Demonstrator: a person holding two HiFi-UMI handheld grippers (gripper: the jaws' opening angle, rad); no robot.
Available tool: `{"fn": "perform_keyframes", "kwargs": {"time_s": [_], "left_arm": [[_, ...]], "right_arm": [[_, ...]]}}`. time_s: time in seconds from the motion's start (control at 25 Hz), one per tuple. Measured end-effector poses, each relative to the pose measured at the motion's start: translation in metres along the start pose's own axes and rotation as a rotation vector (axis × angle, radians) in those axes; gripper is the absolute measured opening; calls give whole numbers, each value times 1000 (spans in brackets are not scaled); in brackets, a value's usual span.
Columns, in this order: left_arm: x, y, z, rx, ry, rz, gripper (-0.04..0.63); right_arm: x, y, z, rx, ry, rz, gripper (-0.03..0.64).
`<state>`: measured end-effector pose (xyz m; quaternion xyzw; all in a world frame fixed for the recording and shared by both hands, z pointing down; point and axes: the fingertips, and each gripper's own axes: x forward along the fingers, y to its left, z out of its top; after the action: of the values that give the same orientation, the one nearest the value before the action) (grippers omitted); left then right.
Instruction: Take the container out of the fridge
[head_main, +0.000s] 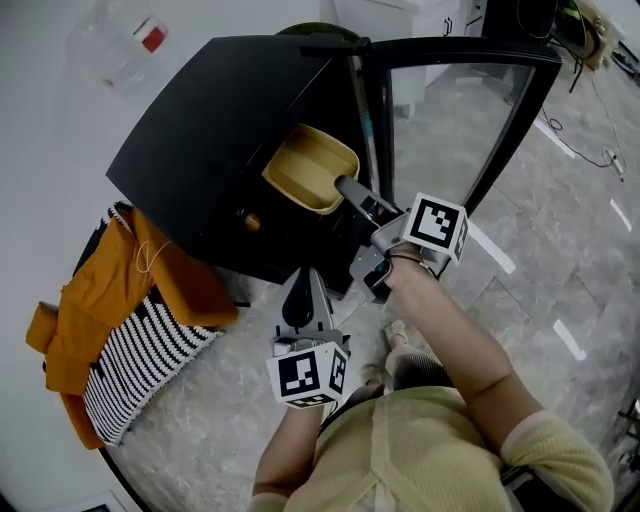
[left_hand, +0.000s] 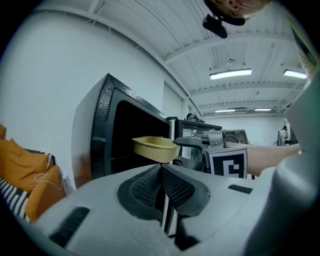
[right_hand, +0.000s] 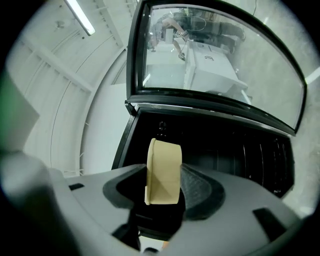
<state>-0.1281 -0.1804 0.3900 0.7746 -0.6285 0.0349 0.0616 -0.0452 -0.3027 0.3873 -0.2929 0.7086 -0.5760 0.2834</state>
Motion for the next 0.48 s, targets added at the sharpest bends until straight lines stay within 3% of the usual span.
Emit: {"fn": "perform_keyframes", "kwargs": {"time_s": [0.48], "left_arm": [[0,-31,3,-7,-20,-114,26]], "right_arm": [[-76,-6,9,-36,-81,-42,222]]}}
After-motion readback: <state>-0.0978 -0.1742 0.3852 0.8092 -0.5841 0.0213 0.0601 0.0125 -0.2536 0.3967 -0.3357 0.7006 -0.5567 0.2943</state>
